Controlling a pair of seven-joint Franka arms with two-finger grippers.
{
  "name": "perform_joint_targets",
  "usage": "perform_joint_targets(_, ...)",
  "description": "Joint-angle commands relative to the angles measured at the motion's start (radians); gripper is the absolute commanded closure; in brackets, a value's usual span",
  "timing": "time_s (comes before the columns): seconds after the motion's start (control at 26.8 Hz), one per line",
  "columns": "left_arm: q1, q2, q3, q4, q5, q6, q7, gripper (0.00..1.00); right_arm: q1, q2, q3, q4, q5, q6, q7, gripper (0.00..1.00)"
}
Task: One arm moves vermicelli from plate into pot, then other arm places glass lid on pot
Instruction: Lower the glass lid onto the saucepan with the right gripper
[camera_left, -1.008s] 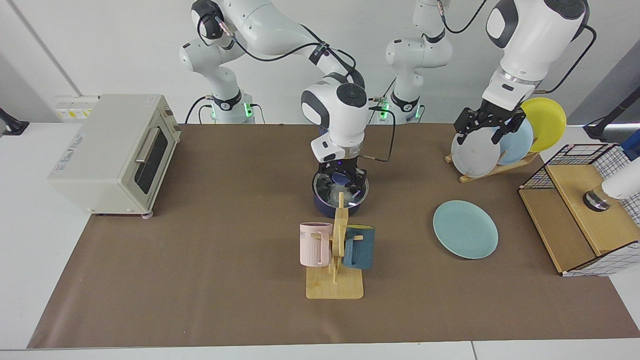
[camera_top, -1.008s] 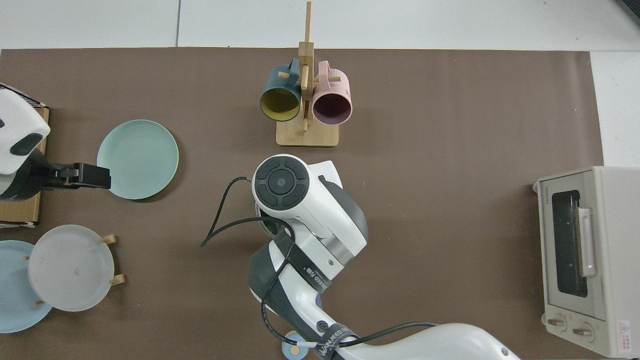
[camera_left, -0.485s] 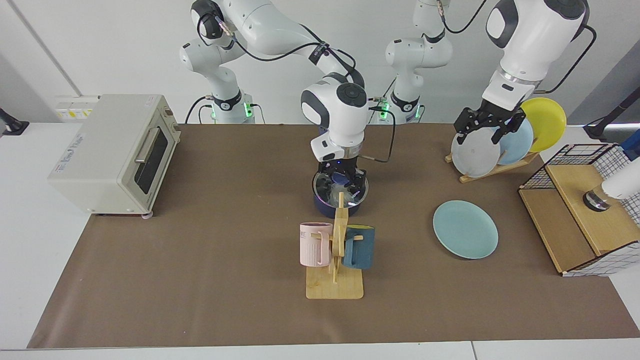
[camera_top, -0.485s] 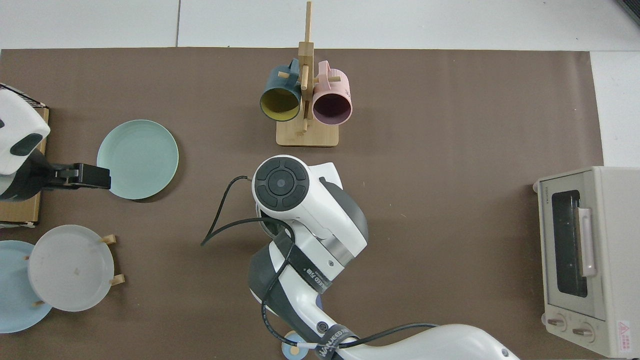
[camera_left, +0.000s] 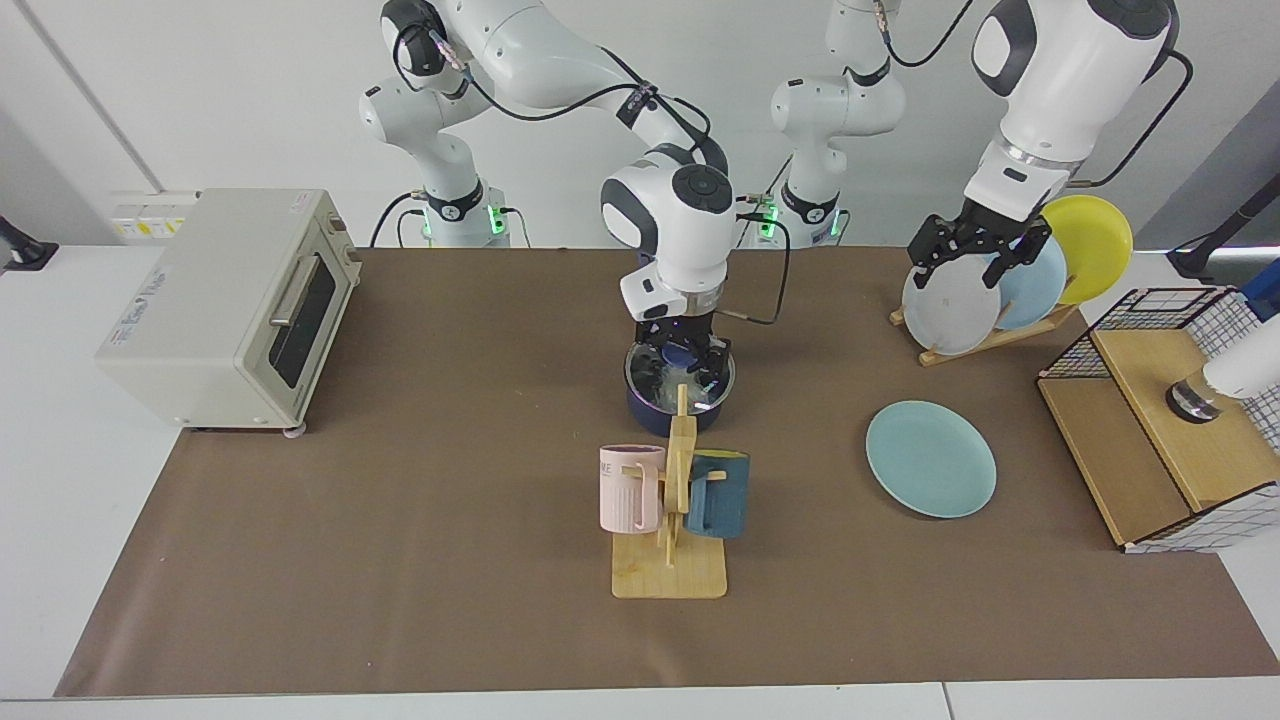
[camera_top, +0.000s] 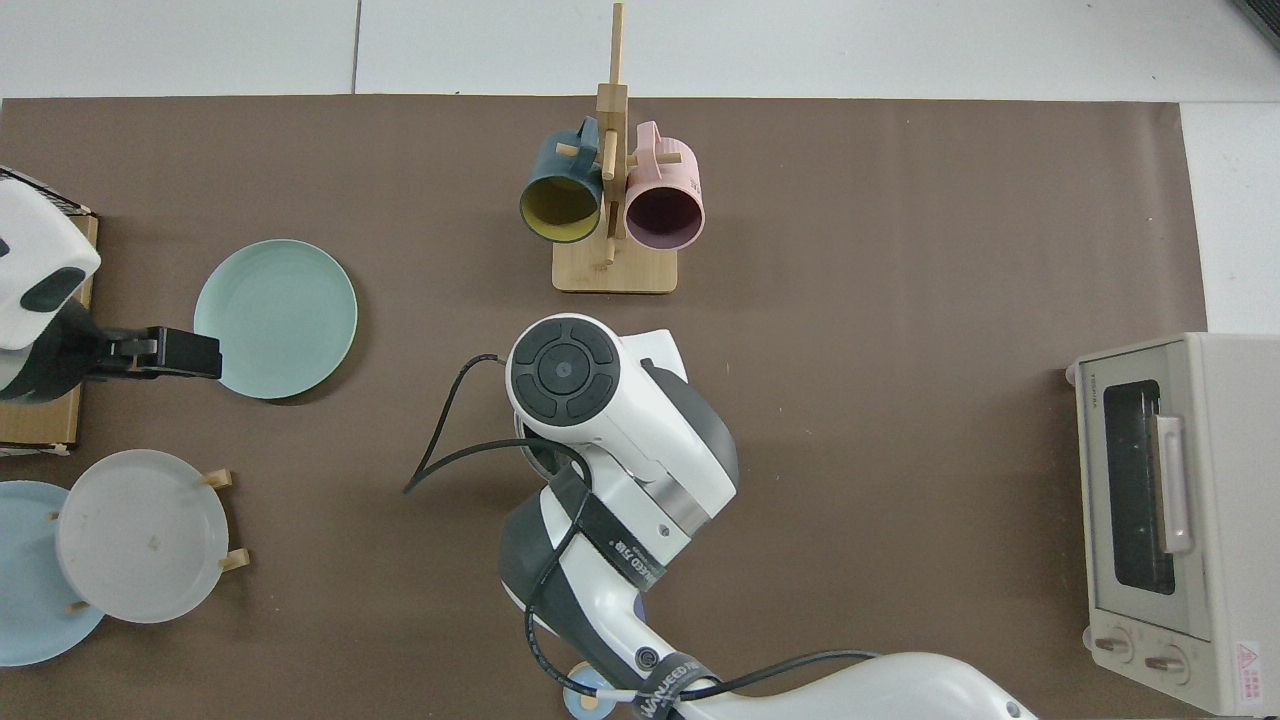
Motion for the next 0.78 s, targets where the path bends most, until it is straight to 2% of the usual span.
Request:
perform_joint_targets(0.0,-0.005,-0.018,0.006,-0.010,0.004,-0.013,0.012,0.00,-0.007,-0.026,0.006,-0.048,0.003,0.010,0.048,1.00)
perform_joint_targets(0.26,-0.006,-0.018,0.006,-0.010,0.005,-0.013,0.014,0.00,-0.013,-0.027,0.006,-0.060,0.003,0.017,0.048,0.99)
perform_joint_targets(0.3,-0.004,-0.018,0.003,-0.010,0.005,-0.014,0.012,0.00,-0.015,-0.027,0.008,-0.058,0.004,0.016,0.048,0.85)
perform_joint_targets(0.34,-0.002,-0.018,0.003,-0.010,0.005,-0.014,0.014,0.00,-0.017,-0.027,0.008,-0.058,0.007,0.016,0.048,0.56)
perform_joint_targets(0.37,-0.001,-0.018,0.003,-0.008,0.005,-0.014,0.014,0.00,-0.020,-0.027,0.008,-0.058,0.013,0.016,0.048,0.12)
perform_joint_targets(0.41,-0.001,-0.018,0.006,-0.008,0.005,-0.014,0.014,0.00,-0.021,-0.027,0.006,-0.057,0.015,0.016,0.048,0.01)
perform_joint_targets(0.75,0.001,-0.016,0.006,-0.005,0.008,-0.016,0.012,0.00,-0.030,-0.030,0.006,0.001,0.023,-0.047,0.046,0.00)
